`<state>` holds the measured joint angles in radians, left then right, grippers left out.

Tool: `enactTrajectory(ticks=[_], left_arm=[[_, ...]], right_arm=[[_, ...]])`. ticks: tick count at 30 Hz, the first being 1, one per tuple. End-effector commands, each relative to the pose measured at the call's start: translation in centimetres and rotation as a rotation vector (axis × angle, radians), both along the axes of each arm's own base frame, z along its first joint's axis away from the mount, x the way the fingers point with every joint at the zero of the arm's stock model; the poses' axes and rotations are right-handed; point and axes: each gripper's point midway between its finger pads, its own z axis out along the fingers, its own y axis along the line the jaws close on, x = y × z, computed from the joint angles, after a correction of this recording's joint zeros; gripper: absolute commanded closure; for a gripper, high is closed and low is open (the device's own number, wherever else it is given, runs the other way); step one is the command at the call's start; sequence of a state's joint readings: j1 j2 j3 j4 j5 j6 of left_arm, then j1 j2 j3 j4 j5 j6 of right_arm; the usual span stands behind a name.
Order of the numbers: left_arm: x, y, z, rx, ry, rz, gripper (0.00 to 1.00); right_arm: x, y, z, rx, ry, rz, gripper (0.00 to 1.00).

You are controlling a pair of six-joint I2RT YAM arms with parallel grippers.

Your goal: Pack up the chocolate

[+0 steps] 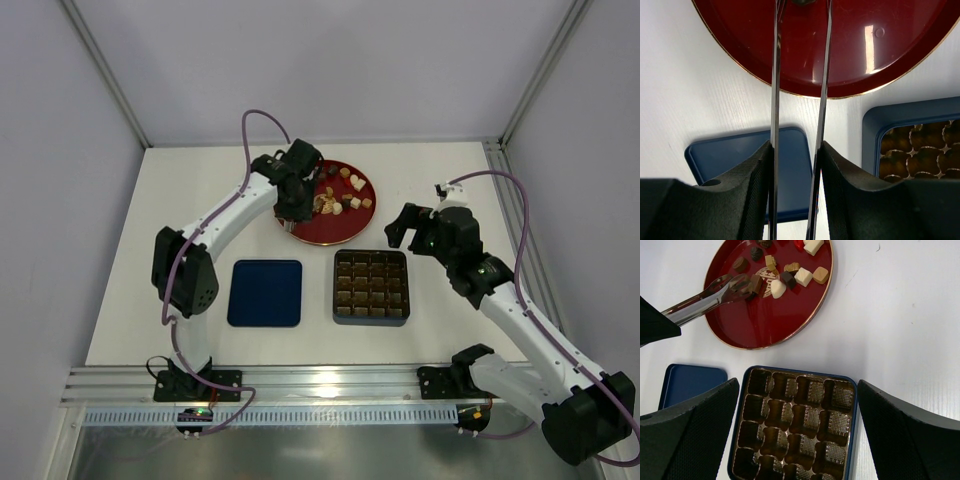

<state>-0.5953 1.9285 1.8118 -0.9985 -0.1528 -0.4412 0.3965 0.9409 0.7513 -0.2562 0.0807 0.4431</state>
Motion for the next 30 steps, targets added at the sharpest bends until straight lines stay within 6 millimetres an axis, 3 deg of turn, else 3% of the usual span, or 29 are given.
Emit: enactTrajectory(ticks=[1, 23, 30], left_arm=[[0.6, -0.6, 0.3, -0.017, -0.025, -0.006, 0.59], [0.4, -0.2, -1.2, 0.013, -0.003, -0.010, 0.59], [0.2, -0.2, -1.1, 0.011, 0.002, -0.012, 0.66]], right_arm=[[0.1, -0.1, 0.6, 0.001, -0.032, -0.007, 0.00], [0.1, -0.1, 0.2, 0.002, -0.023, -0.009, 0.00], [0.2, -0.2, 0.2, 0.001, -0.022, -0.012, 0.00]])
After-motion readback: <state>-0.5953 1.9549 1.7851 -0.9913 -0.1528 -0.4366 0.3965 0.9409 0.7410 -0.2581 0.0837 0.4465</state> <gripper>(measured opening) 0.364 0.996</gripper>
